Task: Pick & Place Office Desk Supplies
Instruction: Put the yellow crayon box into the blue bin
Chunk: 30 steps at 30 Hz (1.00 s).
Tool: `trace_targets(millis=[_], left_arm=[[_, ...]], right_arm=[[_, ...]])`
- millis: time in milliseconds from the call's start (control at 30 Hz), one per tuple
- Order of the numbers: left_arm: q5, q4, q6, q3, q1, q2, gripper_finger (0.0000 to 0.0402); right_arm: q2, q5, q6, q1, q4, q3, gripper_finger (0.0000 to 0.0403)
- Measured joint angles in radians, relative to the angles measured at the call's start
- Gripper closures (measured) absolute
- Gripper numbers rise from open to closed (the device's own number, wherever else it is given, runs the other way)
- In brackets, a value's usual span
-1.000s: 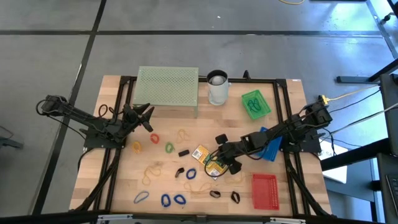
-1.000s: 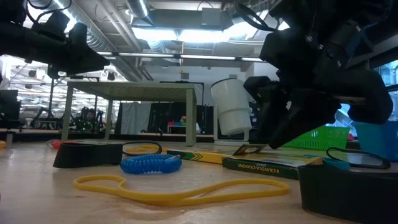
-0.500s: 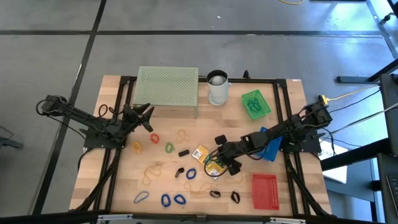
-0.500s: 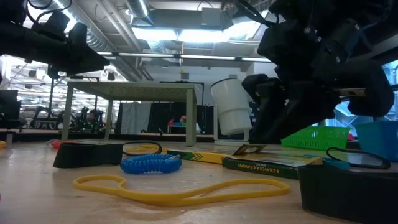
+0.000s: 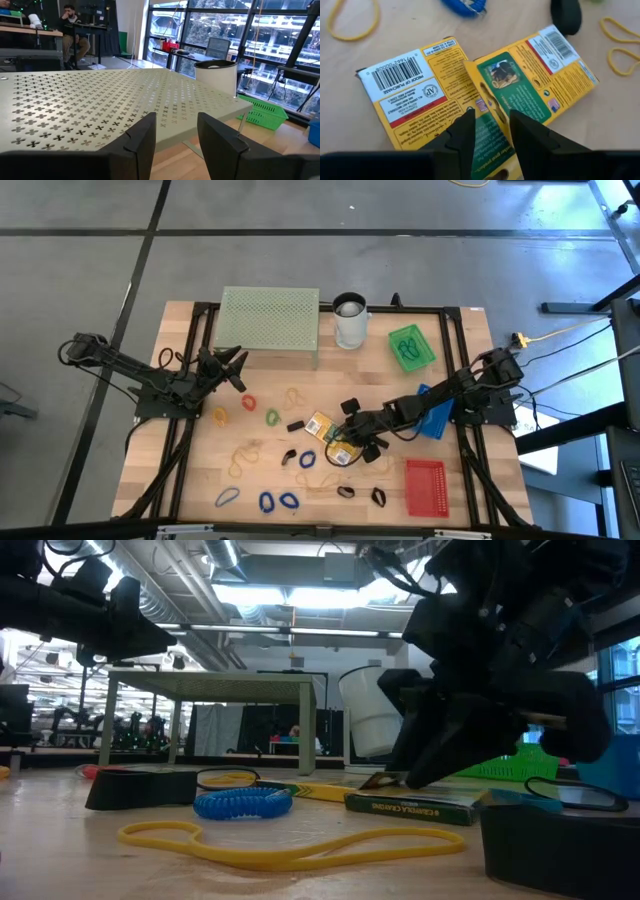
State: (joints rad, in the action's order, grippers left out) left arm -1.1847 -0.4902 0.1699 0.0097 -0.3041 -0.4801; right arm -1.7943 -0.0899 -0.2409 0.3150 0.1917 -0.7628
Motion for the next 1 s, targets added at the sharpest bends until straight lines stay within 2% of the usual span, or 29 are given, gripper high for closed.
trace_targets(millis=[100,333,467,667,1000], left_arm=[[0.0,0.001,0.0,0.0,0.0,0.0,0.0263],[0.0,0.001,0.0,0.0,0.0,0.0,0.0263],[0.0,0.001,0.0,0.0,0.0,0.0,0.0263],[0.0,0.001,0.0,0.0,0.0,0.0,0.0263],[0.0,0.001,0.0,0.0,0.0,0.0,0.0263]], right_arm=[[-0.001,-0.001,0.014,0.0,-0.002,0.0,0.0307],[-0.002,0.0,0.118,0.0,-0.008,0.002,0.0395],[-0.004,-0.001,0.193,0.0,0.015,0.004,0.0393],[-0.007,-0.004,0.193,0.003,0.05,0.006,0.0393],[-0.007,-0.003,0.227,0.003,0.063,0.006,0.0311]])
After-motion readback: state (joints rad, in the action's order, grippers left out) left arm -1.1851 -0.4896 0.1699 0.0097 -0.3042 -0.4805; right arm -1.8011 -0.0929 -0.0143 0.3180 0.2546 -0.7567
